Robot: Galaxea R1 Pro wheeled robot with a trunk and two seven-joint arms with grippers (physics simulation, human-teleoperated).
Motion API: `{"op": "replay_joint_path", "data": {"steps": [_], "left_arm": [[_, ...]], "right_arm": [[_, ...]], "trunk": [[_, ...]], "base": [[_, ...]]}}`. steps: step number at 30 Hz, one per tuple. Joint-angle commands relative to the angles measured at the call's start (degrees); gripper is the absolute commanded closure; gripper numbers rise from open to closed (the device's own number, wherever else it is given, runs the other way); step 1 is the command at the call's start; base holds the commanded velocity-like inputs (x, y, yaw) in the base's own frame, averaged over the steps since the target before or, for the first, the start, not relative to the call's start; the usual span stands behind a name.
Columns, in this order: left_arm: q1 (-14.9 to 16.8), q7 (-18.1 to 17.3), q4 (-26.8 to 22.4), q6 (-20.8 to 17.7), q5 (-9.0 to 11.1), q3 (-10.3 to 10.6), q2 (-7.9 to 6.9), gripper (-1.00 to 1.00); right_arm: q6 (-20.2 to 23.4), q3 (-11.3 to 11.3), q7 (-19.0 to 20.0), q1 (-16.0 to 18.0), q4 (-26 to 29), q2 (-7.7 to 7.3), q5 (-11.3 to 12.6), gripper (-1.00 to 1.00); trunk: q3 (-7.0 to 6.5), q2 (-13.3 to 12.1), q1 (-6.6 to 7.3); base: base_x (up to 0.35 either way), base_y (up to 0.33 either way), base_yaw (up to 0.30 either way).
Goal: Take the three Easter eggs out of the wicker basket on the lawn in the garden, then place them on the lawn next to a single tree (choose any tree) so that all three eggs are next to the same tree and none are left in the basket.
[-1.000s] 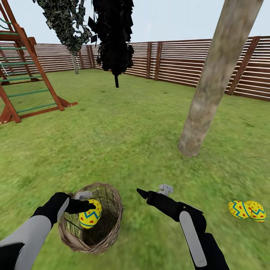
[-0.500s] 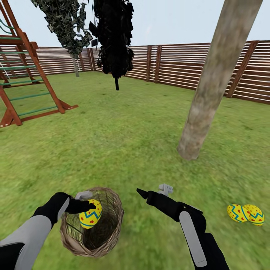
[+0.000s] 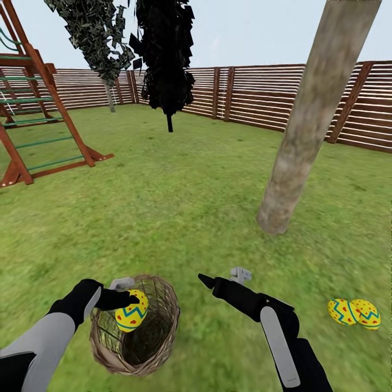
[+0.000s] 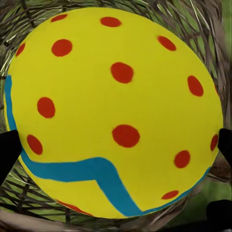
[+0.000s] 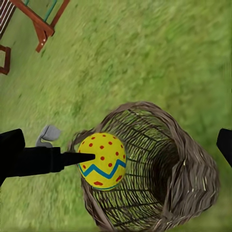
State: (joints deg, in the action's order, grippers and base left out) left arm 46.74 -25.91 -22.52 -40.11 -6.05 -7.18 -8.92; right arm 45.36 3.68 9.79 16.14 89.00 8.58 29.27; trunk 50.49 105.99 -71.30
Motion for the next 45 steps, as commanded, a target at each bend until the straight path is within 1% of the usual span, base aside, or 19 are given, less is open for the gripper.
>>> {"op": "replay_joint_path", "data": {"steps": [1, 5, 40, 42, 43, 45], "left_arm": [[0.02, -0.46, -0.07, -0.26, -0.65, -0.45, 0.04, 1.00], [0.02, -0.46, -0.07, -0.33, -0.70, -0.46, 0.03, 1.00], [0.02, -0.73, -0.09, -0.36, -0.56, -0.55, -0.20, 1.00], [0.02, -0.92, -0.86, -0.49, -0.55, -0.58, -0.32, 1.00], [0.02, -1.03, -1.30, -0.80, -0.51, -0.84, -0.40, 1.00], [0.02, -2.51, -1.91, -2.47, -0.55, -2.37, -0.59, 1.00]], "right_arm": [[0.25, -0.07, 0.29, 0.03, 0.04, 0.03, -0.27, -1.00], [0.26, -0.07, 0.31, 0.04, 0.04, 0.03, -0.27, -1.00], [0.23, -0.07, 0.32, 0.01, 0.04, 0.03, -0.27, -1.00], [0.23, -0.10, 0.32, 0.03, 0.04, 0.02, -0.28, -1.00], [0.24, -0.12, 0.32, 0.03, 0.04, 0.03, -0.27, -1.00], [0.24, -0.15, 0.32, 0.04, 0.04, -0.03, -0.30, -1.00]], "trunk": [[-0.14, -0.39, 0.24], [-0.85, -2.00, 1.12], [-7.14, -16.03, 8.81], [-7.50, -16.84, 9.25], [-7.68, -17.24, 9.47], [-8.04, -18.04, 9.91]], "base": [[-0.215, 0.000, 0.000], [-0.139, 0.000, 0.000], [-0.012, 0.000, 0.000], [0.000, 0.000, 0.000], [0.000, 0.000, 0.000], [0.000, 0.000, 0.000]]}}
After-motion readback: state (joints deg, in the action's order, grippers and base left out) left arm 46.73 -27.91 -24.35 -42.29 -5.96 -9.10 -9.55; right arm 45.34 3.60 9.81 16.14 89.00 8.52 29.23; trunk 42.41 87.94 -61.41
